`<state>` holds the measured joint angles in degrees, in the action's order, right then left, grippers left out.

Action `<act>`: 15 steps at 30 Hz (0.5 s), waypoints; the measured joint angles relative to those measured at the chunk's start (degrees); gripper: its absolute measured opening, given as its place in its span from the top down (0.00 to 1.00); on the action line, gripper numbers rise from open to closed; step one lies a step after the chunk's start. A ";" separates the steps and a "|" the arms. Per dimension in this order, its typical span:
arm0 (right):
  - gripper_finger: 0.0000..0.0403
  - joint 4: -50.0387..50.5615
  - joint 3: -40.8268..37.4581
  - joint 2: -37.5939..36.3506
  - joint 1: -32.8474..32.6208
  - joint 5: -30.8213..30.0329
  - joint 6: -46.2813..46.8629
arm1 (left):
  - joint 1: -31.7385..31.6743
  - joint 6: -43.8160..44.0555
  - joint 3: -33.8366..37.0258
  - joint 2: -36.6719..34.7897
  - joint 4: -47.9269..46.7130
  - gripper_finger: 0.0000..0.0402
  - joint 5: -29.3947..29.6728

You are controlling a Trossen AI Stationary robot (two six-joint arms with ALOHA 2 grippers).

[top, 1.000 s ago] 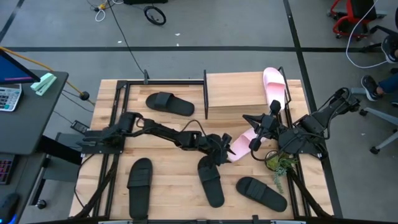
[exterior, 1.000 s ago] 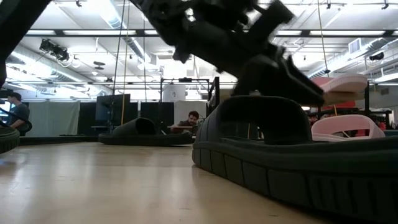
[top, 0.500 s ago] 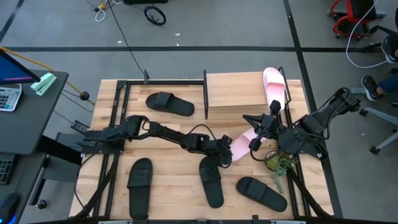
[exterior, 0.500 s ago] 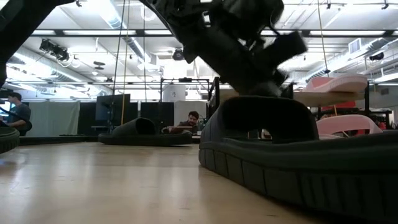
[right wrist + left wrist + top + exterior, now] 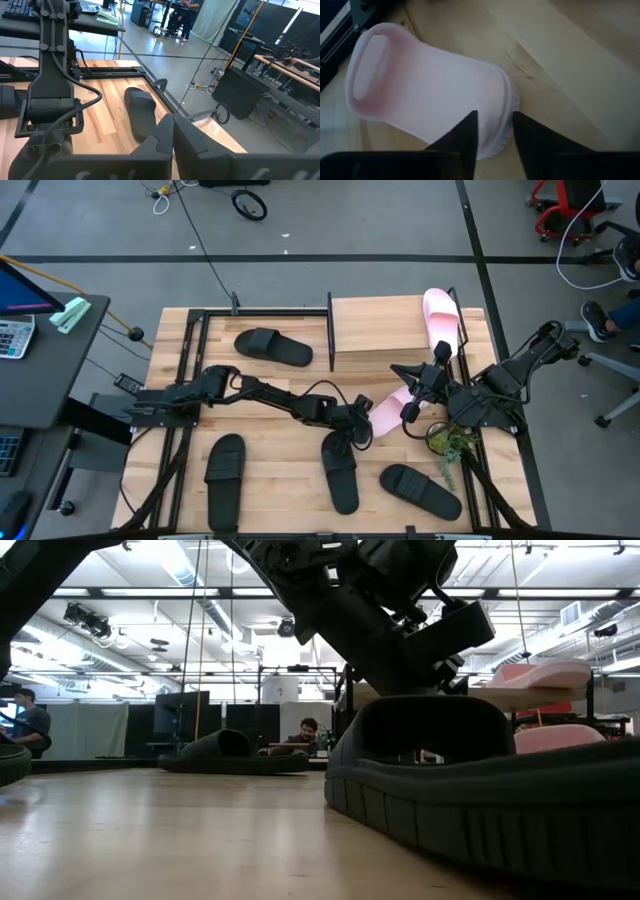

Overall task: Pick and place slides into the shelf
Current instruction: Put the pink slide on the shelf

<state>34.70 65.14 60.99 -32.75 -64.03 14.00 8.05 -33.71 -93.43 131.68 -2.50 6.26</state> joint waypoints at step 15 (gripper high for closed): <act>0.97 0.06 0.00 0.01 0.00 0.00 -0.52 | 3.73 6.60 -1.46 -1.51 -2.44 0.98 2.11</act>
<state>34.76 65.14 61.00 -32.75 -64.03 13.47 11.79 -27.12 -94.89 130.17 -4.94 8.37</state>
